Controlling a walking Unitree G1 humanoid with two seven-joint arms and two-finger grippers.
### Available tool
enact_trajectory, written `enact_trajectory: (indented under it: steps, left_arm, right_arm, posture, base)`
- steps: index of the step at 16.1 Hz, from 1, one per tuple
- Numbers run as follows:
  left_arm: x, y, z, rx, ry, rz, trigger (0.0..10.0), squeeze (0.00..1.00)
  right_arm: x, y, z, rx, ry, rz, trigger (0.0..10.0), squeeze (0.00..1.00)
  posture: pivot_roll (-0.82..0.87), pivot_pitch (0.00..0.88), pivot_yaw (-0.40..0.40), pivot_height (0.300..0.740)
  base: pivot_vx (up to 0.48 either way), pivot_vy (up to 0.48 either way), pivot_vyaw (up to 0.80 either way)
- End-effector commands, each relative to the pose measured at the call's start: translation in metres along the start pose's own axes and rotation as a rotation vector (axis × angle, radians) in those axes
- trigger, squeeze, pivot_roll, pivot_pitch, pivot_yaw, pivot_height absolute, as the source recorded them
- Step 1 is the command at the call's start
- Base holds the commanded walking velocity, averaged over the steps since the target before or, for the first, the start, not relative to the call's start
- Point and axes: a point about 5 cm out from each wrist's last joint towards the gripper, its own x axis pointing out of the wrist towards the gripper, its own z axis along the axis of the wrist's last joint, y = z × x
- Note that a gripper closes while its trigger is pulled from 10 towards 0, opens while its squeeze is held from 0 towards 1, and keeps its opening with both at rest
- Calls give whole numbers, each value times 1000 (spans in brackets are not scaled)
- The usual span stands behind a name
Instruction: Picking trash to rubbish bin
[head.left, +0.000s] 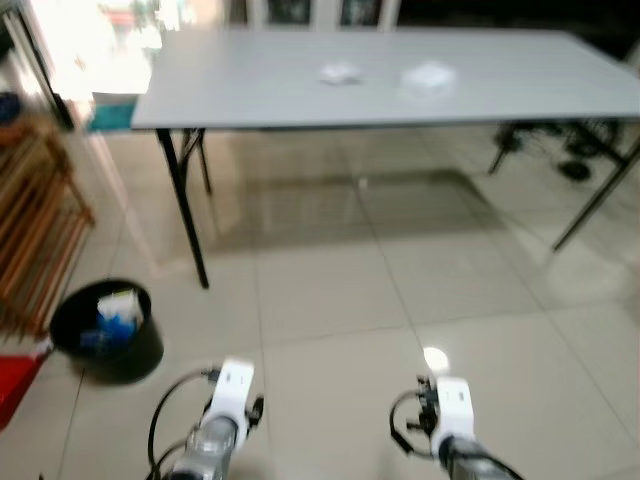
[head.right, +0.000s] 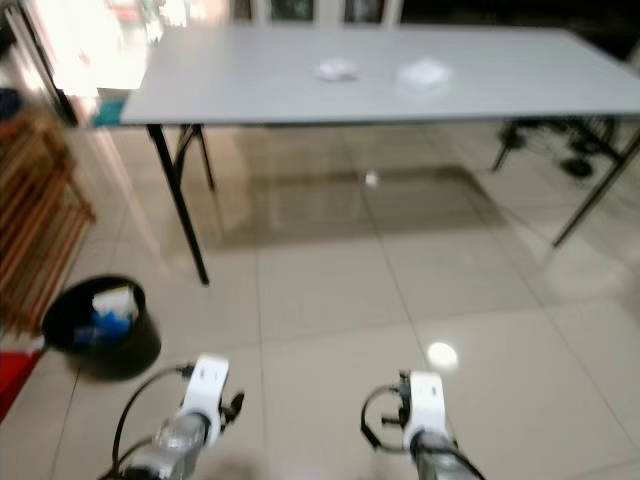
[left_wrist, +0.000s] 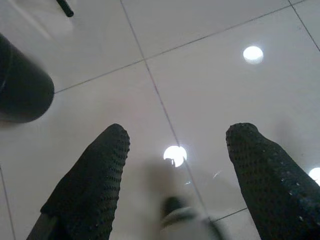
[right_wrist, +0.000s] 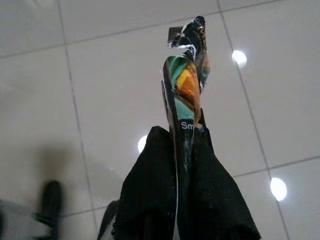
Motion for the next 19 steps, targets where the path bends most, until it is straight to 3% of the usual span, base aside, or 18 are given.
enact_trajectory:
  steps: [1, 17, 19]
  left_arm:
    - [0, 6, 2, 18, 1, 9, 10000, 0]
    - [0, 6, 2, 27, 1, 5, 10000, 0]
    - [1, 6, 2, 25, 0, 6, 10000, 0]
  right_arm:
    - [1, 3, 5, -3, -10, 7, 10000, 0]
    - [2, 6, 6, -20, -13, 24, 10000, 0]
    - [2, 6, 6, -21, -14, 27, 10000, 0]
  posture:
    - [-8, 45, -78, 740]
    - [-4, 40, -76, 740]
    - [-2, 47, -77, 740]
  base:
    - [0, 480, 0]
    - [0, 480, 0]
    - [0, 480, 800]
